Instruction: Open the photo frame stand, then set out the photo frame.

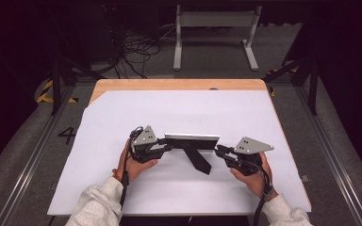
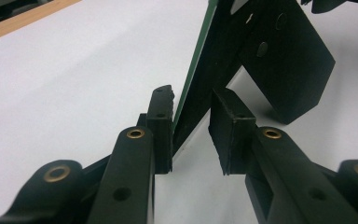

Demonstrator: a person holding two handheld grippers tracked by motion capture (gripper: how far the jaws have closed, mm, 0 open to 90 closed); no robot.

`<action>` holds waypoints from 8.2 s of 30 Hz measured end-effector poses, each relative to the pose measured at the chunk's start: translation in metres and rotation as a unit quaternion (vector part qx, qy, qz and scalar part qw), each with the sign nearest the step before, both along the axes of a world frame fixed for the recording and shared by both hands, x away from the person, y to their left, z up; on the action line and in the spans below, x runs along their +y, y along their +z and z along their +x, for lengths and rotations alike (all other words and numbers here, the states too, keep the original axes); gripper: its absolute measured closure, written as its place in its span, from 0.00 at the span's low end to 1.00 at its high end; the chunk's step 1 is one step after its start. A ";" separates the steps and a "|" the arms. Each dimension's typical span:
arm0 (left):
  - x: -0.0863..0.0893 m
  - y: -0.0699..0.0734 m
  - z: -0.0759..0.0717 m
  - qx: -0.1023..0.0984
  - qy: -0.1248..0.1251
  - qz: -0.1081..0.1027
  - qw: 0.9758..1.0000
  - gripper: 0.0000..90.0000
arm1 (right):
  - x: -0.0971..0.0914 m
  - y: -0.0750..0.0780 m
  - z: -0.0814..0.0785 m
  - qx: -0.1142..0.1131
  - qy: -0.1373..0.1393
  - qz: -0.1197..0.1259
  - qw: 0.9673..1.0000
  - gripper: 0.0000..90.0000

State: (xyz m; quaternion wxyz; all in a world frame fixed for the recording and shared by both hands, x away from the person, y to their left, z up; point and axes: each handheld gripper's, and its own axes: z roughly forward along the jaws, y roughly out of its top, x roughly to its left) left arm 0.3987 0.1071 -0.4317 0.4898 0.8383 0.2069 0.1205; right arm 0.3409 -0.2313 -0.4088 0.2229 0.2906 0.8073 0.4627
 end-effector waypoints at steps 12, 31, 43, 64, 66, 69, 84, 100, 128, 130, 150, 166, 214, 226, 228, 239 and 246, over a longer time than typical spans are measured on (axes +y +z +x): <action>0.000 0.000 -0.001 0.005 0.001 0.001 1.000 0.78 | 0.002 0.000 0.001 -0.004 -0.008 0.002 1.000 0.78; 0.005 0.007 -0.004 0.001 -0.002 -0.011 1.000 0.78 | 0.007 0.001 0.004 -0.010 -0.028 0.012 0.999 0.86; 0.007 0.009 -0.007 0.000 -0.008 0.001 1.000 0.81 | 0.007 -0.001 0.010 -0.006 -0.032 0.015 0.999 0.89; 0.009 0.011 -0.016 0.005 -0.014 0.008 1.000 0.85 | 0.011 -0.003 0.027 0.012 -0.039 0.030 0.999 0.88; 0.009 0.011 -0.017 0.005 -0.015 0.010 1.000 0.86 | 0.012 -0.003 0.028 0.010 -0.041 0.027 0.999 0.88; 0.008 0.012 -0.019 0.003 -0.017 0.014 1.000 0.87 | 0.014 -0.003 0.030 0.004 -0.045 0.023 0.999 0.88; 0.009 0.013 -0.021 -0.003 -0.025 0.023 0.999 0.88 | 0.014 -0.001 0.030 0.003 -0.053 0.016 0.998 0.89; 0.015 0.024 -0.030 -0.020 -0.028 0.015 0.999 0.87 | 0.013 0.012 0.019 -0.036 -0.048 0.026 0.998 0.97; 0.009 0.025 -0.041 -0.020 -0.041 0.017 0.999 0.91 | 0.040 0.008 0.028 -0.034 -0.030 0.020 0.999 0.98; 0.008 0.024 -0.041 -0.019 -0.042 0.016 0.999 0.91 | 0.041 0.007 0.029 -0.032 -0.028 0.024 0.999 0.98; -0.007 0.023 -0.045 -0.022 -0.062 0.018 0.998 0.90 | 0.045 0.009 0.026 -0.036 -0.023 0.024 0.999 0.97; -0.011 0.022 -0.045 -0.017 -0.072 0.009 0.997 0.88 | 0.044 0.011 0.026 -0.036 -0.021 0.027 0.999 0.97; -0.014 0.021 -0.054 -0.008 -0.100 -0.006 0.995 0.78 | 0.045 0.011 0.031 -0.023 -0.017 0.047 0.999 0.99; -0.016 0.011 -0.043 0.006 -0.093 0.014 0.996 0.97 | 0.046 0.015 0.034 -0.027 -0.029 0.029 0.999 1.00; -0.021 0.009 -0.042 0.008 -0.098 0.020 0.995 0.98 | 0.046 0.013 0.039 -0.025 -0.033 0.024 0.999 1.00; -0.025 0.008 -0.044 0.009 -0.098 0.019 0.995 1.00 | 0.046 0.012 0.046 -0.020 -0.021 0.040 0.999 1.00; -0.029 0.008 -0.046 0.005 -0.102 0.020 0.995 0.99 | 0.049 0.009 0.047 -0.012 -0.010 0.045 0.999 1.00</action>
